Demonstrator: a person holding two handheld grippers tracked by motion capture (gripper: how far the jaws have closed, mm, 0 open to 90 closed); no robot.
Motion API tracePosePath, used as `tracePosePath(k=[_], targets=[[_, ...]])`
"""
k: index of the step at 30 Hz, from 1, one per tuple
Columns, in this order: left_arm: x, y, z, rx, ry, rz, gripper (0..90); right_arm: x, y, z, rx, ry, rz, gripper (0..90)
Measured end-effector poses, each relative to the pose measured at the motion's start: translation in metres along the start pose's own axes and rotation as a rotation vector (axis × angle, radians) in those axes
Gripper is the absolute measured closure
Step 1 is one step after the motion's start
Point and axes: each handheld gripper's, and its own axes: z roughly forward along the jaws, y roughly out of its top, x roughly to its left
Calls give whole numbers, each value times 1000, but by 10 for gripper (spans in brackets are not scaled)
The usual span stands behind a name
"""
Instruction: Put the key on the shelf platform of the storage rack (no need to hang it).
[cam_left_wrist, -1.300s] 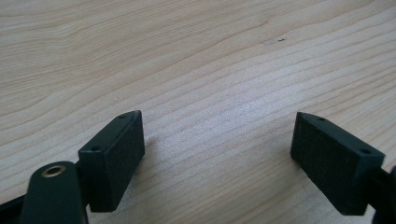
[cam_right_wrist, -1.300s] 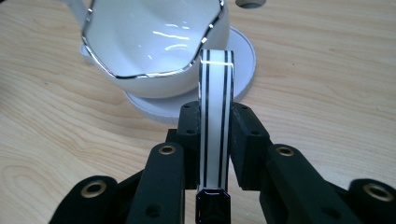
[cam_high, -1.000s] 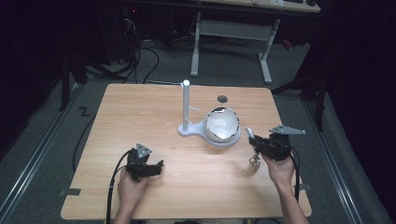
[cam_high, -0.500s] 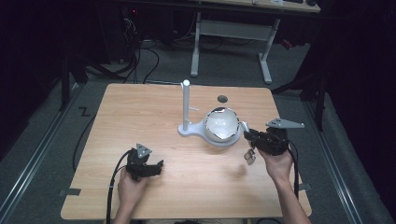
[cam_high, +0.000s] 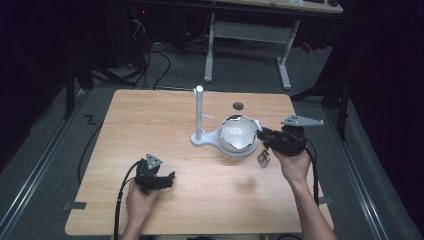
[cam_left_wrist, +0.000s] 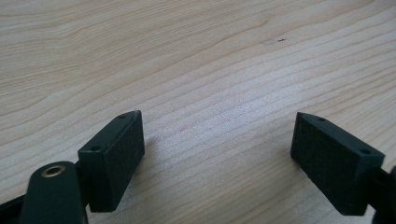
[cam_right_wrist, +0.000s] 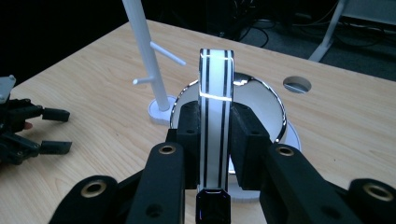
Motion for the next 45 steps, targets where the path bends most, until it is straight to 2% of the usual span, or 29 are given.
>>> tracePosePath(k=[7, 17, 21, 22, 32, 38, 45], targets=[[0, 0, 0, 0, 0, 0, 179, 5, 17, 8, 0, 12, -28, 759], [0, 0, 0, 0, -1, -1, 179, 10, 38, 17, -10, 22, -42, 759], [0, 0, 0, 2, -1, 1, 178, 12, 44, 21, -13, 21, -45, 759], [0, 0, 0, 2, 0, 3, 178, 13, 46, 25, -8, 7, -55, 759], [0, 0, 0, 2, -1, 4, 178, 8, 53, 42, -12, 3, -34, 759], [0, 0, 0, 2, -1, 3, 178, 14, 52, 54, -8, -25, -74, 758], [0, 0, 0, 3, -1, 4, 178, 13, 52, 65, -11, -14, -63, 758]])
